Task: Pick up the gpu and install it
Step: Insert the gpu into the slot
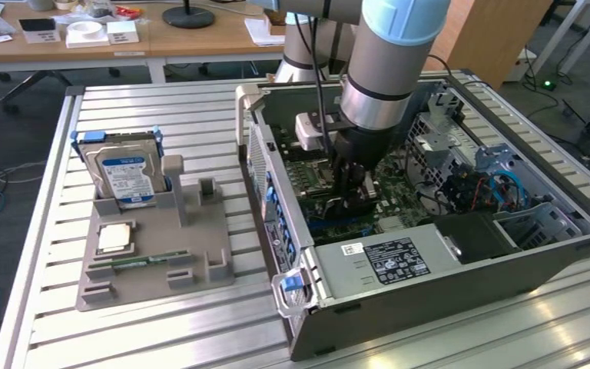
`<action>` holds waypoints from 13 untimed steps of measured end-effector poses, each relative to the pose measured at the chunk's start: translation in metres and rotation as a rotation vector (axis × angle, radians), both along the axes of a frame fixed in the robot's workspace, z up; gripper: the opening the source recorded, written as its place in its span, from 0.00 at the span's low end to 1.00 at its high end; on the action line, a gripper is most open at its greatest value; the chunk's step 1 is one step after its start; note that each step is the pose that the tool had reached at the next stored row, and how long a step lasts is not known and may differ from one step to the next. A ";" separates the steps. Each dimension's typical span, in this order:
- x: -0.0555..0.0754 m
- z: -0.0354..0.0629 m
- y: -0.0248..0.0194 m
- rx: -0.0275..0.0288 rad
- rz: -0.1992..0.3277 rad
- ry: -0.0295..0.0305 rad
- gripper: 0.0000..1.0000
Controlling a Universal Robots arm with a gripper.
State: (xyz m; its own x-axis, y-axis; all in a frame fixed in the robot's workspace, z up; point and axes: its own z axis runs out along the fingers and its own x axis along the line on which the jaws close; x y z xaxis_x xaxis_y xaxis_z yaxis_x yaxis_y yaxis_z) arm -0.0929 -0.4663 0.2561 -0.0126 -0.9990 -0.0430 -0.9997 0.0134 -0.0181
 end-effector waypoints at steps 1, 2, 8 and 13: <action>0.000 0.0021 0.0000 0.0000 0.000 0.0000 0.39; 0.000 0.0027 0.0000 0.0001 0.000 -0.0001 0.39; 0.000 0.0028 0.0000 0.0000 0.000 0.0000 0.39; 0.000 0.0028 0.0000 0.0000 0.000 0.0000 0.39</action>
